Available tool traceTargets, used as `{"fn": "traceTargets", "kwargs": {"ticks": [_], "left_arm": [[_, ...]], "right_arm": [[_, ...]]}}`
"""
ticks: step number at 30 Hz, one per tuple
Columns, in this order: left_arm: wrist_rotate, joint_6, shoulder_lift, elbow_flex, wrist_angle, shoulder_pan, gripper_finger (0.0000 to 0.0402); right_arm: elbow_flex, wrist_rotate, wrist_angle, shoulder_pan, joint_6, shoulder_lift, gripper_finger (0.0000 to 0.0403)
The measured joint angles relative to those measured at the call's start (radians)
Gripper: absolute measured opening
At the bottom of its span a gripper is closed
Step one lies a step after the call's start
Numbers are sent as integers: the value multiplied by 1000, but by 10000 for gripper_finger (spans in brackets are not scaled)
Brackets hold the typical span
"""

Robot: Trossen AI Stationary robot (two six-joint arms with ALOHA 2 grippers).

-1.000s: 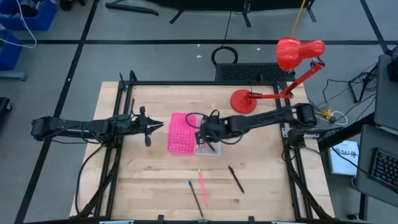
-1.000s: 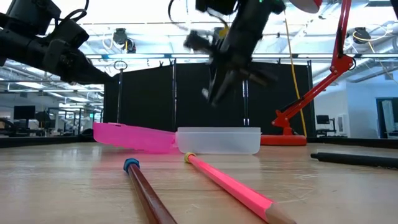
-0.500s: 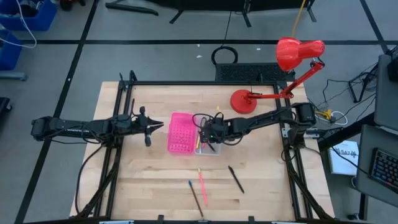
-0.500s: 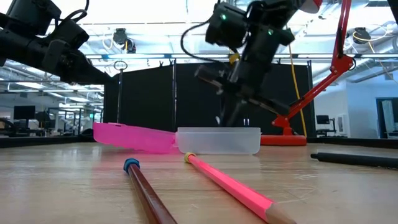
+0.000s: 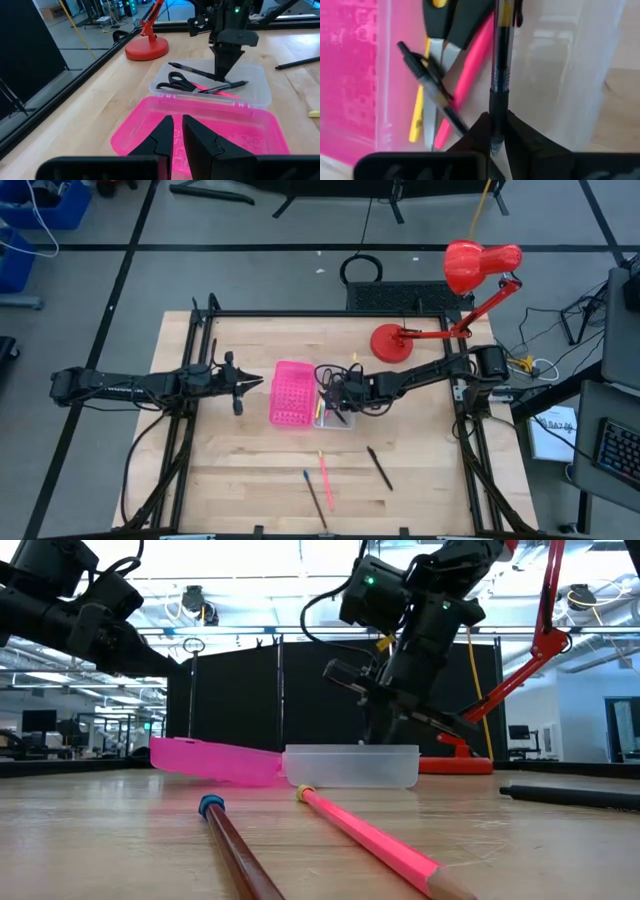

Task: Pick & place school supplies into a supply box
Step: Put the black transparent pen into the supply box, then put the brown pencil into the supply box

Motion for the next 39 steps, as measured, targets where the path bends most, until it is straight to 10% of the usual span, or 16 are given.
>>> {"fn": "traceTargets", "kwargs": {"ticks": [23,39], "left_arm": [[1,0,0,0,-40,0,49],[28,0,-1,0,13,-1,49]], "right_arm": [[1,-33,26,22,-131,-144,86],[-79,236,141,173,-1076,-414,25]]}}
